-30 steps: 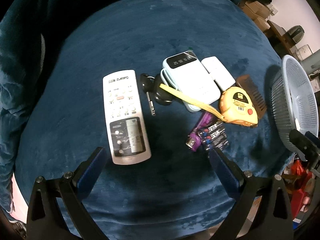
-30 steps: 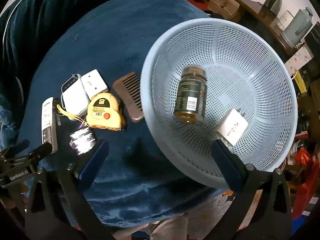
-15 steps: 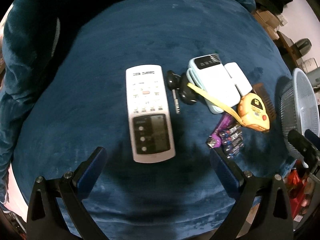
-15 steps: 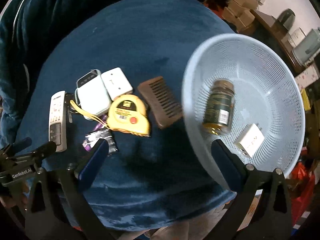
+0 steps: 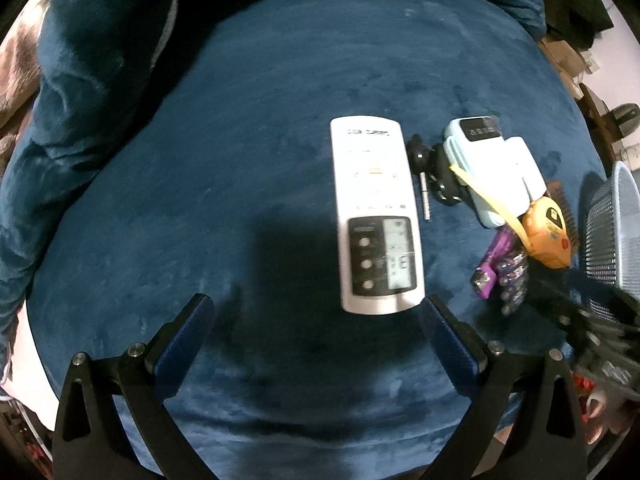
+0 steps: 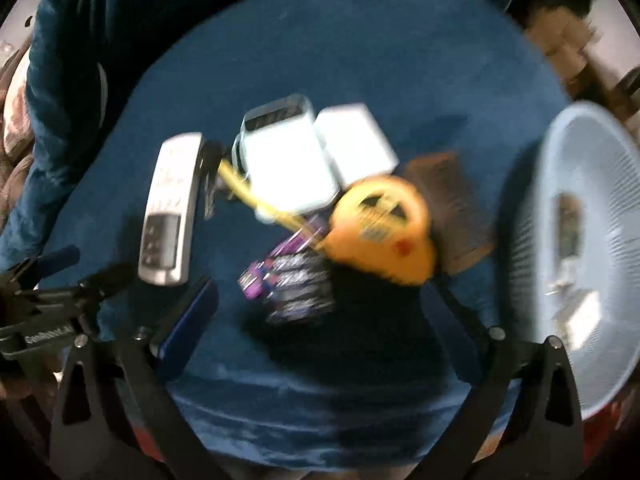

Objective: Organize rigid objects
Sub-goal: 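Grasp the white Galanz remote with the left tool while the right tool grasps the Handa battery pack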

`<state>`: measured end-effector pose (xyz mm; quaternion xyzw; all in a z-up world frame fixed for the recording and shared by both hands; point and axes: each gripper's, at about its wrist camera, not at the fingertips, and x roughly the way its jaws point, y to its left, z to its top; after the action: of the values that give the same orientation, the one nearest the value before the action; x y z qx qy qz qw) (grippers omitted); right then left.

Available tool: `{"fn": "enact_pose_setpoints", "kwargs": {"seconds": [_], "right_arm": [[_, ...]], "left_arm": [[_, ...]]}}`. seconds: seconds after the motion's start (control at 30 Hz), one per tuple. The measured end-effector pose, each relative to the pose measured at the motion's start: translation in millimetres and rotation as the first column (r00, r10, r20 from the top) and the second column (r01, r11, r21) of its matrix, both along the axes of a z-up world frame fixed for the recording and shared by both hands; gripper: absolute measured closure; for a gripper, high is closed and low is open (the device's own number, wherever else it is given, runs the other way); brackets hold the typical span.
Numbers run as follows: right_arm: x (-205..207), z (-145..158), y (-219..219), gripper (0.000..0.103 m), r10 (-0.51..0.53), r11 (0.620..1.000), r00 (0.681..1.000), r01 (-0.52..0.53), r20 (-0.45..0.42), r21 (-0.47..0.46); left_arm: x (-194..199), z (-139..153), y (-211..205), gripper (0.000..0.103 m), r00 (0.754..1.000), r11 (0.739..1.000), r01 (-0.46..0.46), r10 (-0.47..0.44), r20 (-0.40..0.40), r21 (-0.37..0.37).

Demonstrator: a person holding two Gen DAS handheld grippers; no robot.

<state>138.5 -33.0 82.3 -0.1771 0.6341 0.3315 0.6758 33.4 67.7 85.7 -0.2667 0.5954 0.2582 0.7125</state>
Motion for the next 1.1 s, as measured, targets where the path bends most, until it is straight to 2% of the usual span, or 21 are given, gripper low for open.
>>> {"fn": "enact_pose_setpoints", "kwargs": {"seconds": [0.07, 0.2, 0.33, 0.37, 0.4, 0.43, 0.57, 0.7, 0.83, 1.03, 1.1], "right_arm": [[3.1, -14.0, 0.3, 0.027, -0.009, 1.0, 0.998, 0.008, -0.061, -0.011], [9.6, -35.7, 2.7, 0.032, -0.02, 1.0, 0.991, 0.017, -0.129, -0.023], [8.8, -43.6, 9.8, 0.032, -0.008, 0.999, 0.994, 0.004, -0.112, -0.039], [7.6, -43.7, 11.9, 0.035, 0.004, 0.999, 0.995, -0.008, -0.103, -0.041], [4.7, -42.1, 14.5, 0.045, 0.029, 0.999, 0.995, -0.033, -0.095, -0.033], [3.3, -39.8, 16.1, 0.05, 0.047, 0.998, 0.995, -0.05, -0.093, -0.025], [-3.9, -36.2, 9.3, 0.05, 0.044, 0.997, 0.993, -0.051, -0.107, -0.063], [-3.8, -32.0, -1.6, 0.05, 0.028, 0.988, 0.999, -0.032, -0.029, -0.153], [-4.1, -44.2, -7.3, 0.049, 0.032, 0.989, 0.998, -0.041, -0.062, -0.145], [-10.2, -49.2, -1.9, 0.048, 0.055, 0.988, 0.997, -0.063, -0.063, -0.141], [-13.9, -49.9, -1.0, 0.048, 0.056, 0.988, 0.996, -0.065, -0.064, -0.138]], "left_arm": [[-3.2, -0.2, 1.8, 0.001, 1.0, 1.0, -0.005, 0.005, 0.0, -0.002], [-8.9, 0.1, 4.9, 0.001, 1.0, 1.0, -0.011, 0.011, -0.003, 0.001], [-7.3, -4.2, 5.1, 0.001, 1.0, 1.0, -0.018, 0.018, -0.008, 0.0], [-6.8, -5.3, 6.0, 0.001, 1.0, 1.0, -0.02, 0.02, -0.008, -0.003], [-5.7, -7.1, 5.2, 0.001, 1.0, 1.0, -0.023, 0.023, -0.007, -0.01], [-4.9, -8.1, 4.6, 0.001, 1.0, 1.0, -0.025, 0.025, -0.006, -0.014], [-0.3, -11.2, 4.7, 0.001, 1.0, 1.0, -0.013, 0.013, 0.003, -0.019], [14.9, -21.1, 0.1, 0.001, 1.0, 1.0, 0.004, -0.004, 0.006, -0.022], [35.3, -30.3, 0.6, 0.004, 1.0, 1.0, 0.008, -0.008, 0.011, -0.012], [68.5, -43.7, 5.2, 0.015, 1.0, 1.0, 0.012, -0.012, 0.014, -0.009], [77.2, -50.3, 8.0, 0.025, 1.0, 1.0, 0.01, -0.01, -0.001, -0.007]]}}
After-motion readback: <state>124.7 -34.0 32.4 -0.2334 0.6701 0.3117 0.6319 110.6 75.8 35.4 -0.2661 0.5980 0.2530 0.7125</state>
